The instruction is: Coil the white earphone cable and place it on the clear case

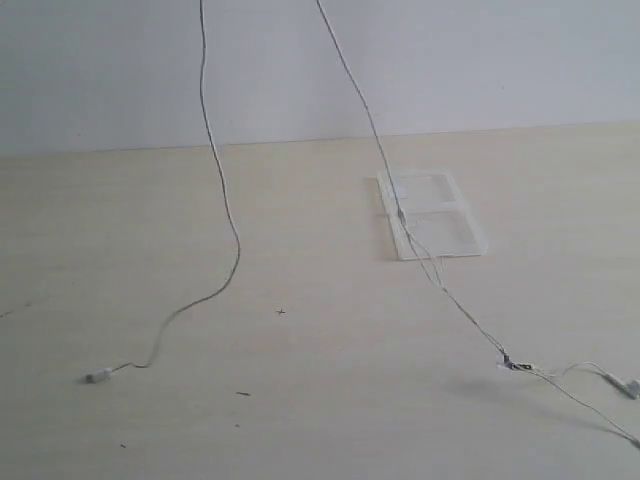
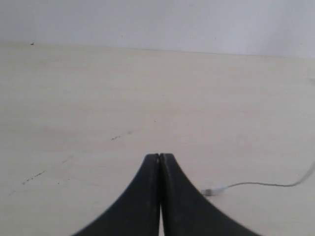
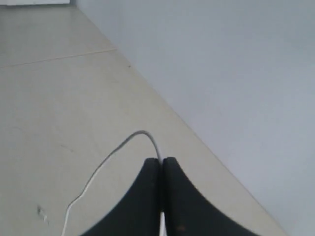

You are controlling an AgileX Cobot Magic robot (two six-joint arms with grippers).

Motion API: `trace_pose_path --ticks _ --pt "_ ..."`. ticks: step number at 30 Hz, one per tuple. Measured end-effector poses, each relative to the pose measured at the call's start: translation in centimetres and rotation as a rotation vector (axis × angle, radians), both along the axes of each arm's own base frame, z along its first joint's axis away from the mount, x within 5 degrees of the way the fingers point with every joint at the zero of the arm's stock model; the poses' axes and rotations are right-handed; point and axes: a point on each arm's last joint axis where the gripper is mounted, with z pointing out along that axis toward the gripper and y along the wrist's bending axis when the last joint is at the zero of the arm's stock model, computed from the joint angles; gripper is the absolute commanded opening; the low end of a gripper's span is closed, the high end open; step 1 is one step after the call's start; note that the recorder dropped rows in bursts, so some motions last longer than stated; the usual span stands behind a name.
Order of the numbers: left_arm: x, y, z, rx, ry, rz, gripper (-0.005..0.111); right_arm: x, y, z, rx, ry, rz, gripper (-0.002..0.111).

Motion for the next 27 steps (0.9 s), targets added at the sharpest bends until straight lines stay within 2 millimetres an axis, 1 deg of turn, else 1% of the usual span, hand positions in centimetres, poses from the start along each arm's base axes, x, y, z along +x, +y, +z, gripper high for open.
trace_pose_path --ticks 2,5,9,11,12,16,19,22,25,27 --pt "0.0 0.0 0.0 0.000 0.000 0.000 0.000 -0.6 -0.6 1.3 0.039 -0.045 -0.012 0.000" --pt "0.1 0.0 0.3 -0.002 -0.030 0.003 0.000 -1.5 -1.2 3.7 0.083 -0.106 -0.011 0.000" --pt "0.3 0.0 1.4 -0.066 -0.159 0.016 0.000 -3.1 -2.1 7.9 0.135 -0.174 0.015 0.000" --pt "0.3 0.2 2.1 -0.063 -0.247 0.031 0.000 -4.2 -2.7 9.5 0.134 -0.167 0.036 0.000" --pt "0.3 0.2 2.5 -0.059 -0.283 0.036 0.000 -4.6 -2.9 10.0 0.122 -0.164 0.042 0.000" --pt "0.3 0.4 3.1 -0.071 -0.353 0.050 0.000 -5.3 -3.7 10.9 0.098 -0.136 0.016 0.000" --pt "0.3 0.4 3.5 -0.129 -0.401 0.062 0.000 -5.4 -4.1 11.1 0.070 -0.120 -0.011 0.000" --pt "0.2 0.5 3.6 -0.225 -0.425 0.072 0.000 -5.2 -4.1 10.8 0.022 -0.093 -0.020 0.000" --pt "0.2 0.5 3.6 -0.389 -0.443 0.086 0.000 -4.6 -3.7 10.2 -0.023 -0.055 -0.014 0.000" --pt "0.2 0.5 3.6 -0.459 -0.449 0.092 0.000 -4.2 -3.4 9.8 -0.046 -0.031 -0.009 0.000"
